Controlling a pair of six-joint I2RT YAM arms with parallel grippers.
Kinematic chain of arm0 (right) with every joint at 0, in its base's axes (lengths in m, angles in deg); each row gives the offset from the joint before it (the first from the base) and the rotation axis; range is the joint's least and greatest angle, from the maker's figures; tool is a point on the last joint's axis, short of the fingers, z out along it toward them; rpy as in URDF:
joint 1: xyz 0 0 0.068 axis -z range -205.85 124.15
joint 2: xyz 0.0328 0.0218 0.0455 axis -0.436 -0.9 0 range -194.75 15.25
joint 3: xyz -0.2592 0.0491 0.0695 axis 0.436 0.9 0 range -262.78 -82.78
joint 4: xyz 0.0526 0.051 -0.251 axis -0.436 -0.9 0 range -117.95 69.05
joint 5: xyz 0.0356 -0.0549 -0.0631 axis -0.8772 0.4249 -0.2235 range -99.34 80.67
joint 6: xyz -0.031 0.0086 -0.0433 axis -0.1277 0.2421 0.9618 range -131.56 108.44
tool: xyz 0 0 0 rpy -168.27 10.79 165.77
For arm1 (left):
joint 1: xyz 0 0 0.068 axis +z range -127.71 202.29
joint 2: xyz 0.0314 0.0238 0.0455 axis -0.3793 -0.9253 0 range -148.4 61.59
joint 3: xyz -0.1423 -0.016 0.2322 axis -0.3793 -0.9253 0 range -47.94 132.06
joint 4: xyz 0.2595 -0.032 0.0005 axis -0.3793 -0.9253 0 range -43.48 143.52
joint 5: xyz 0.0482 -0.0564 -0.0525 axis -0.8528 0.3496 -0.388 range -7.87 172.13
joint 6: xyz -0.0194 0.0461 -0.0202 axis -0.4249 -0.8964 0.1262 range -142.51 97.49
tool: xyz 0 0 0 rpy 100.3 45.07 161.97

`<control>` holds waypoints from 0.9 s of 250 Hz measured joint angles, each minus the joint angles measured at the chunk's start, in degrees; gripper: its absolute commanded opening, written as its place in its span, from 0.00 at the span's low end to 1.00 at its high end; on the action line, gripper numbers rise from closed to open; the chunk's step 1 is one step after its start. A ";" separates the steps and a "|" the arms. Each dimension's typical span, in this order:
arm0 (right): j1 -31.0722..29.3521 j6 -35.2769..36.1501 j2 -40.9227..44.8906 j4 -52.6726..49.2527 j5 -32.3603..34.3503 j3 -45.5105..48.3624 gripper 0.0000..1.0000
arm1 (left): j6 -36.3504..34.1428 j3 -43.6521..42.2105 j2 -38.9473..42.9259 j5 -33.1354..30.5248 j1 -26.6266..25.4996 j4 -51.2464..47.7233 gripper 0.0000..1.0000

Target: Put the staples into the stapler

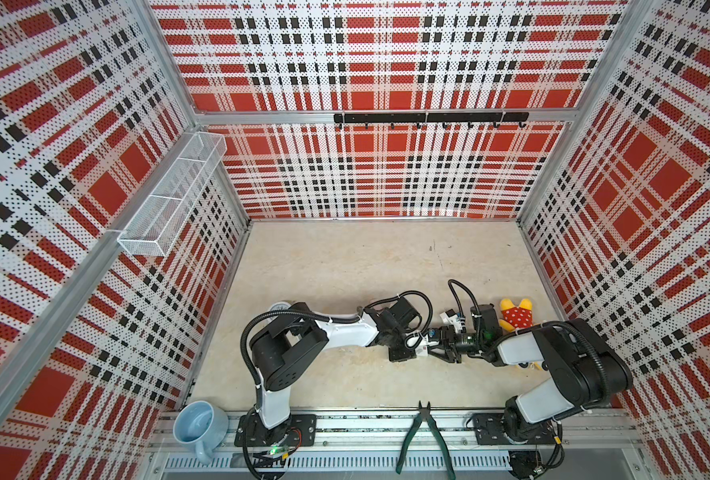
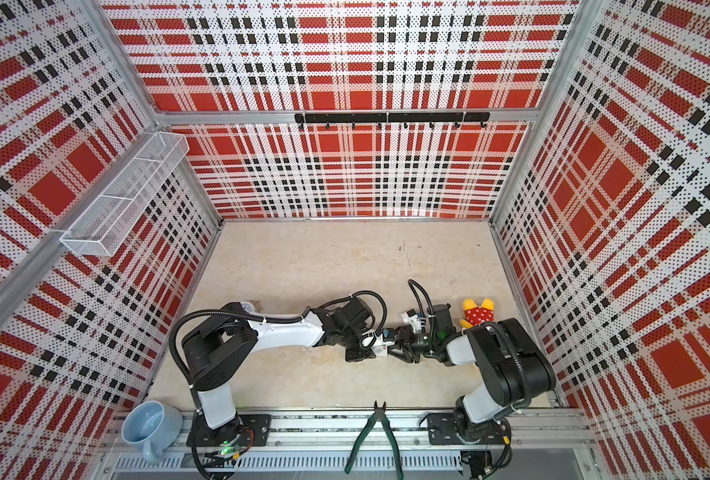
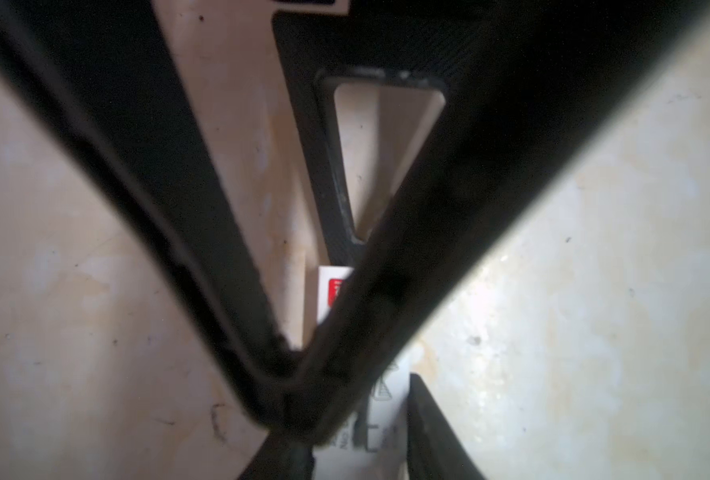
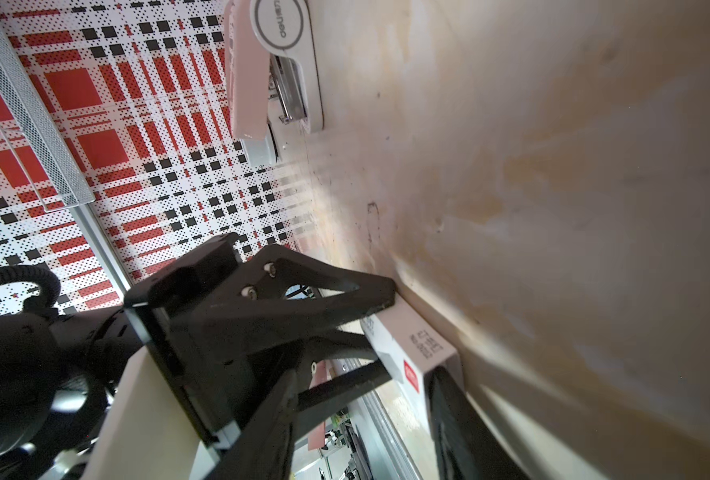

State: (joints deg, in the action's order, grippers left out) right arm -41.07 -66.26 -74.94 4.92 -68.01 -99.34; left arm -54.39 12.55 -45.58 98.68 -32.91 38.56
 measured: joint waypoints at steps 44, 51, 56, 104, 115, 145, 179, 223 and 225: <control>-0.31 -2.36 -3.06 6.40 -0.81 1.05 0.48 | 0.17 0.46 -0.33 0.02 -0.04 -0.15 0.36; -0.31 -2.75 -3.43 7.39 -0.90 1.29 0.48 | 0.15 0.59 -0.39 0.04 -0.07 -0.20 0.36; -0.31 -2.99 -3.61 7.93 -0.96 1.42 0.48 | 0.15 0.66 -0.46 0.07 -0.07 -0.22 0.36; -0.31 -2.97 -3.80 8.70 -1.01 1.86 0.50 | 0.15 0.92 -0.57 0.11 -0.09 -0.52 0.36; -0.37 -2.10 -3.58 6.99 -0.92 1.64 0.52 | 0.15 0.96 -0.63 0.20 -0.11 -0.48 0.37; -0.52 1.95 -1.60 -0.04 -0.20 0.02 0.54 | 0.13 0.96 -0.66 0.50 -0.17 -0.50 0.40; -0.57 6.43 1.07 -9.20 1.77 -2.40 0.56 | 0.07 0.96 -0.57 1.05 -0.11 -0.85 0.50; -0.57 9.53 2.12 -15.28 2.91 -4.46 0.57 | -0.22 0.96 0.07 1.16 0.44 -2.38 0.59; -0.57 9.60 2.12 -15.39 2.93 -4.48 0.57 | -0.24 0.96 0.09 1.14 0.46 -2.49 0.59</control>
State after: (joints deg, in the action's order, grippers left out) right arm -41.64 -56.66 -72.82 -10.47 -65.08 -103.82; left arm -54.63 13.51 -45.49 99.82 -32.45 36.07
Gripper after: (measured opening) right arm 0.566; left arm 0.580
